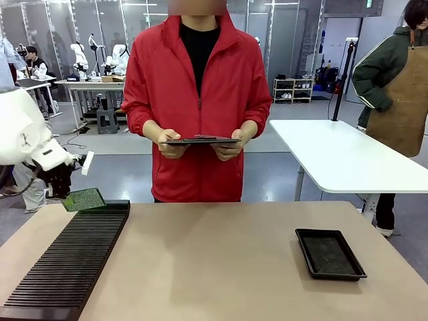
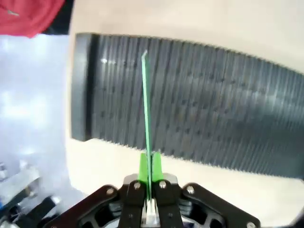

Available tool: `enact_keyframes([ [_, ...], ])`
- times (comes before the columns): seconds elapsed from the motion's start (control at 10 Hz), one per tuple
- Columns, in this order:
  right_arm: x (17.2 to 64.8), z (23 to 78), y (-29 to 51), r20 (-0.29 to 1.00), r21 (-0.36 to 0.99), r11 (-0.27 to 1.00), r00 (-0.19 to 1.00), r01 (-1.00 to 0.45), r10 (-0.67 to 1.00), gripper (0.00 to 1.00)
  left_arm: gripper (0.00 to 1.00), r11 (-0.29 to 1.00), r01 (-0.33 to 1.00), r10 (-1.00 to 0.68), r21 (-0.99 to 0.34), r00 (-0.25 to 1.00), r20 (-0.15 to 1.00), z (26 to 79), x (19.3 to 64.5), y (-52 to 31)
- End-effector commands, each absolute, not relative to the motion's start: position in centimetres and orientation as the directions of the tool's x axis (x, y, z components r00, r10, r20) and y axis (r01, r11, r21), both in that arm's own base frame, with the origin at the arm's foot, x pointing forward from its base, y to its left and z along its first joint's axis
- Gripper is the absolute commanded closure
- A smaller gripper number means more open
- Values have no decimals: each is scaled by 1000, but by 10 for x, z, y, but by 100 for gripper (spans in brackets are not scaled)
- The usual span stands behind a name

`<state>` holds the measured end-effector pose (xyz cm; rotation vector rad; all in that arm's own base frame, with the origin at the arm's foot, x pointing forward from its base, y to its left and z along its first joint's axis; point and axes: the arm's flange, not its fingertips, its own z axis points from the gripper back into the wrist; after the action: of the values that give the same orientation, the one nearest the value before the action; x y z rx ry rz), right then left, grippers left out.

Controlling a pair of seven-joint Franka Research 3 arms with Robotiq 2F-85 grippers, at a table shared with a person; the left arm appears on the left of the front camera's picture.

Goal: Inspect the PCB.
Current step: Pick up the Blank PCB and present it to the human.

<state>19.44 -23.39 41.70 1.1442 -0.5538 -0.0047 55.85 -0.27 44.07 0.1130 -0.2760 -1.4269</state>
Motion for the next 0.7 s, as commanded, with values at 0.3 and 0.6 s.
enact_keyframes([
  [0.3,194,418,-235,429,859,422,858,-291,-282,0,100,432,846,-687,-311,532,494,412,548,33],
  [0.6,194,418,-235,429,859,422,858,-291,-282,0,100,420,831,-598,-365,556,578,387,550,19],
])
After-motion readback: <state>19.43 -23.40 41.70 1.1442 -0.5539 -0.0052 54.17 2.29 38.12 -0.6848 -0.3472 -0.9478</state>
